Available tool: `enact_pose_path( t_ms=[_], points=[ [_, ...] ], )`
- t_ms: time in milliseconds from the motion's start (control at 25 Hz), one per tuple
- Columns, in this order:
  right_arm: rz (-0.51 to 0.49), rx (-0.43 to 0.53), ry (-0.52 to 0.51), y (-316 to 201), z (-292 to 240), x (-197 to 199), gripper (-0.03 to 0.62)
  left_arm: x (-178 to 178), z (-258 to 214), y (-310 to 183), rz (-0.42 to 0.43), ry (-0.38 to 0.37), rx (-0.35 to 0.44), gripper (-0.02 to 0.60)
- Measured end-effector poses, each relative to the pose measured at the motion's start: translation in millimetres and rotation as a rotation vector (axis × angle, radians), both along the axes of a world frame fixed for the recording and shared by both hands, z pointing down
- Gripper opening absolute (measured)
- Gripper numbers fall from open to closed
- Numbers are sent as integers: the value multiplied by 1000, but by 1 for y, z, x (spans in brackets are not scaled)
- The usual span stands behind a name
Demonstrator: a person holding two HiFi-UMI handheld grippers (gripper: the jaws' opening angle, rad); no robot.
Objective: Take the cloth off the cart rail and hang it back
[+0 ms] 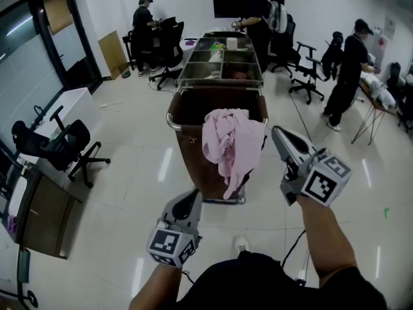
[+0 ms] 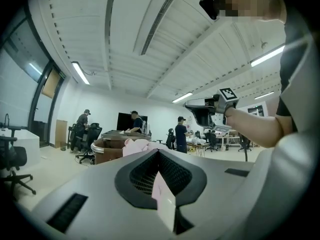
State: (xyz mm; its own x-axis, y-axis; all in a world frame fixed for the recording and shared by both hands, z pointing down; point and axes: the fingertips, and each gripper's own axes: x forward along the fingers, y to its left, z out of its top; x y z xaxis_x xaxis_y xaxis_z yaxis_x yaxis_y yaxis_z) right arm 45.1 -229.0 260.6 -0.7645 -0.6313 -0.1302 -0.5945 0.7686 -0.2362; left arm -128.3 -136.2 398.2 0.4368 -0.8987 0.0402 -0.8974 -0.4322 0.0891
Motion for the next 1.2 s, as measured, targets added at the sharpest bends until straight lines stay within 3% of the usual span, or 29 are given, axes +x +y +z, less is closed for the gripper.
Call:
enact_pose_path(
  t_ms=[120,440,640,880,1200],
  points=[
    [40,0,19,36,18,16,5,3,4,10,16,18,-7,0],
    [50,-124,99,89,87,35,3,21,12,33,62,35,-34,0],
    [19,-196,163,90,130,43,3,42,11,38,61,19,-30,0],
    [-40,-214,273,88,162,57,5,76,20,26,45,6,-64,0],
    [-139,-255,270,75,184,82,4,137,23,13,35,-5,-75,0]
  ],
)
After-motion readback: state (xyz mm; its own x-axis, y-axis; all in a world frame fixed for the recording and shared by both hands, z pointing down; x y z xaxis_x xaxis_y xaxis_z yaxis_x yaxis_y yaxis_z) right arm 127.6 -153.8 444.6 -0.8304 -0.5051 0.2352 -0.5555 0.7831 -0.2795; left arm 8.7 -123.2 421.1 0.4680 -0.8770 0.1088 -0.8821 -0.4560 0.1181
